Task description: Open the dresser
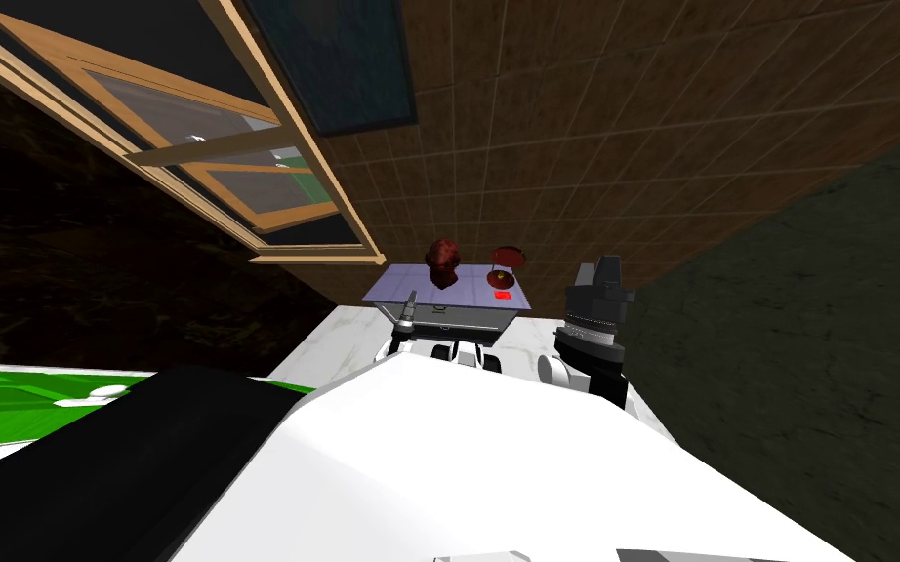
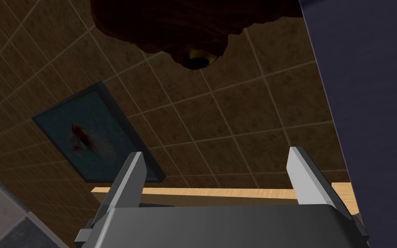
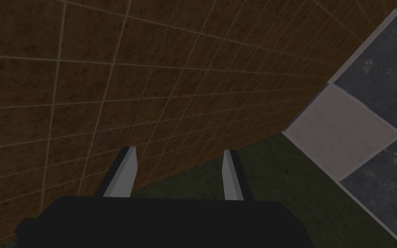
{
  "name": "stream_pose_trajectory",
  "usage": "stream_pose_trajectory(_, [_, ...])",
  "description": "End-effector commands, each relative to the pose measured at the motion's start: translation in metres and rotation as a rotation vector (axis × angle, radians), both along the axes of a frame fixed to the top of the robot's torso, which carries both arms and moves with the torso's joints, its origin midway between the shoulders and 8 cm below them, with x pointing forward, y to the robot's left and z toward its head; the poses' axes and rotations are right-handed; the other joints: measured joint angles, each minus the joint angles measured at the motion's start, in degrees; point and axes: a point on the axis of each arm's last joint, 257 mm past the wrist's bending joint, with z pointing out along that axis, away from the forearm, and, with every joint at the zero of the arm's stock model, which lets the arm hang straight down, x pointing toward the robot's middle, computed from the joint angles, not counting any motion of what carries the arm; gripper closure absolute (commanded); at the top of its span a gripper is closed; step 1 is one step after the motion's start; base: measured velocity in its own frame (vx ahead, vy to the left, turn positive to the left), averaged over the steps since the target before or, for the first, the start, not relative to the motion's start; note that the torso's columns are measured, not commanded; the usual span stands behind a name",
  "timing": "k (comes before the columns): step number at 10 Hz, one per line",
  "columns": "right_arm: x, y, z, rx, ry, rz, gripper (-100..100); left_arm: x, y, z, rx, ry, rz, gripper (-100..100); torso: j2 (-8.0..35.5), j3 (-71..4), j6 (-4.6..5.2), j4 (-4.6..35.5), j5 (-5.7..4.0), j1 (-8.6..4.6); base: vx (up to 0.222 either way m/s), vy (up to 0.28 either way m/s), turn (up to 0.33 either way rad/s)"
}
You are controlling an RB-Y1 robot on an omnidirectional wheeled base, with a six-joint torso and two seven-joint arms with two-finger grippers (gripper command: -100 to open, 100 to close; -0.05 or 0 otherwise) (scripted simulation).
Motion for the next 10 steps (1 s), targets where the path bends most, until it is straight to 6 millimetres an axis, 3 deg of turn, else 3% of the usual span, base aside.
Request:
stream_pose_trajectory(1, [0.000, 0.000, 0.000, 0.000, 0.000, 0.000, 0, -0.001, 0.001, -0.017, -0.005, 0.023, 0.003, -100, -0.03, -0.01, 0.02, -0.04, 0.02, -0.04, 0.008, -0.026, 0.030])
stream_pose_trajectory(8, [0.000, 0.000, 0.000, 0.000, 0.000, 0.000, 0, -0.007, -0.001, -0.053, -0.022, 0.070, 0.007, -100, -0.69, -0.28, 0.27, -0.77, 0.63, 0.19, 0.005, -0.025, 0.021])
stream_pose_trajectory(10, [0.000, 0.000, 0.000, 0.000, 0.000, 0.000, 0, -0.007, -0.003, -0.053, -0.026, 0.059, 0.004, -100, -0.76, -0.31, 0.27, -0.96, 0.79, 0.26, 0.009, -0.017, 0.019])
